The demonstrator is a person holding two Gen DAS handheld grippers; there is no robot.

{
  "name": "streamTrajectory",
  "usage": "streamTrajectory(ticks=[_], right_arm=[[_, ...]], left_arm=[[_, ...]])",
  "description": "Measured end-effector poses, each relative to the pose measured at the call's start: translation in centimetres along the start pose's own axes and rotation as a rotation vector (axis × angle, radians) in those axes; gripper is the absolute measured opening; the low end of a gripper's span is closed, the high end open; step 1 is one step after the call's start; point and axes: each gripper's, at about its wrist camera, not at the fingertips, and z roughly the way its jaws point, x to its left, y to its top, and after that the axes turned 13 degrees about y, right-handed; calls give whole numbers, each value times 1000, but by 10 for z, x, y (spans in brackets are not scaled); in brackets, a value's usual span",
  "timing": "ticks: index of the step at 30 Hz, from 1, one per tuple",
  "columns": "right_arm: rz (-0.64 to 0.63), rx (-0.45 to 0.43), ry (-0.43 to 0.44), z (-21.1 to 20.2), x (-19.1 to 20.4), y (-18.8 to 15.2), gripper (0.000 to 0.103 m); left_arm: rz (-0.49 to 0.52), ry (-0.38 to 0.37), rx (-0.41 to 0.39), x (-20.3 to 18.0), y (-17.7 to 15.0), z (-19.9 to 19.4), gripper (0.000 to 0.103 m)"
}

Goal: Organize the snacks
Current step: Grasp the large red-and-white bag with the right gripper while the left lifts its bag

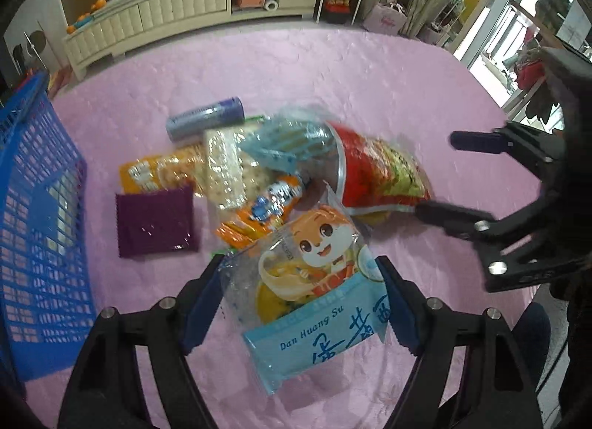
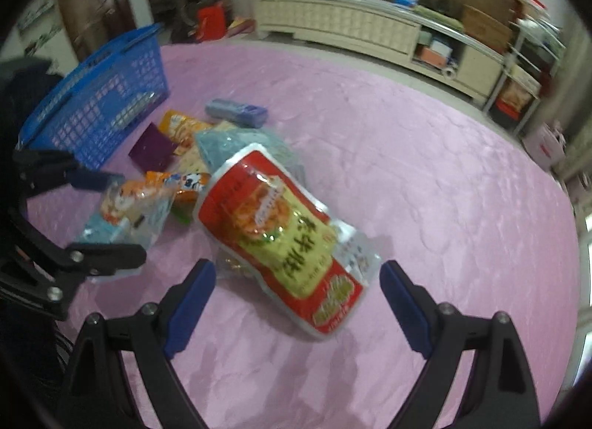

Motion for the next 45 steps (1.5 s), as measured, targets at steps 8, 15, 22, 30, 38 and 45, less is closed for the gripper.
streamTrajectory(ticks=[8, 15, 22, 30, 38, 45], right_arm=[[-107, 118, 22, 41, -9, 19, 93], [-51, 137, 151, 43, -22, 22, 77], [42, 98, 203, 26, -22, 3, 44], [143, 27, 163, 7, -10, -9, 32], [167, -61, 124, -31, 26, 3, 26], [129, -117, 92, -55, 72, 17, 26]], left_arm=[[-9, -9, 1, 10, 10, 17, 77], [7, -9, -4, 10, 13, 14, 77], [20, -17, -16, 6, 8, 10, 77], [14, -25, -50, 7, -1, -6, 77], [22, -20, -140, 23, -10, -44, 77], [-8, -19, -215, 53, -20, -87, 77]])
